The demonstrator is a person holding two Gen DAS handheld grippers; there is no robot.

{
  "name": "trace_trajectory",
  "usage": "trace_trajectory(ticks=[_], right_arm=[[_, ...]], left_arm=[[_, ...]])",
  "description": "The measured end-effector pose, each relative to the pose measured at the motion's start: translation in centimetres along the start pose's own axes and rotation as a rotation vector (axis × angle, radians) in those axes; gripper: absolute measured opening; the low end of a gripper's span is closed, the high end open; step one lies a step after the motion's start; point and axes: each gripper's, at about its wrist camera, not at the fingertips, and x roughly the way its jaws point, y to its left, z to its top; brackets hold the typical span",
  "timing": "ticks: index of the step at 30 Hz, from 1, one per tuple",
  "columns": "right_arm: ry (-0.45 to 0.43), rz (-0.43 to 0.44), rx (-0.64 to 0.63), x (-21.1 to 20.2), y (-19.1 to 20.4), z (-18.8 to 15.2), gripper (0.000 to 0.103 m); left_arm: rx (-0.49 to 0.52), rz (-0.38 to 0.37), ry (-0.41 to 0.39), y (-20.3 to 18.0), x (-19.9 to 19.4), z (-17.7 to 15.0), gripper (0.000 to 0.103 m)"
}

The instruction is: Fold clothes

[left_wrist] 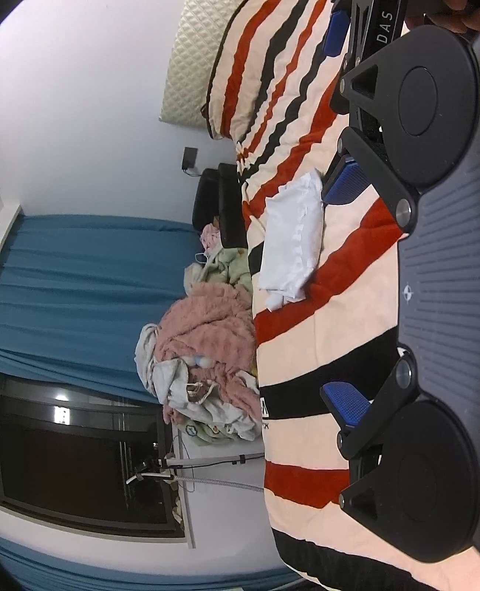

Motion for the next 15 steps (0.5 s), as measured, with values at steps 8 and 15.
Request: trace_trajectory(ticks=[8, 15], right_arm=[[0.014, -0.007, 0.003, 0.2, 0.1, -0.2, 0.101], [0.018, -0.008, 0.010, 0.2, -0.1, -0.3, 0.101]], left_arm=[[-0.010, 0.005, -0.005, 0.1, -0.4, 0.0, 0.103], [-0.027, -0.011, -0.040, 0.2, -1.4, 0.1, 0.103]])
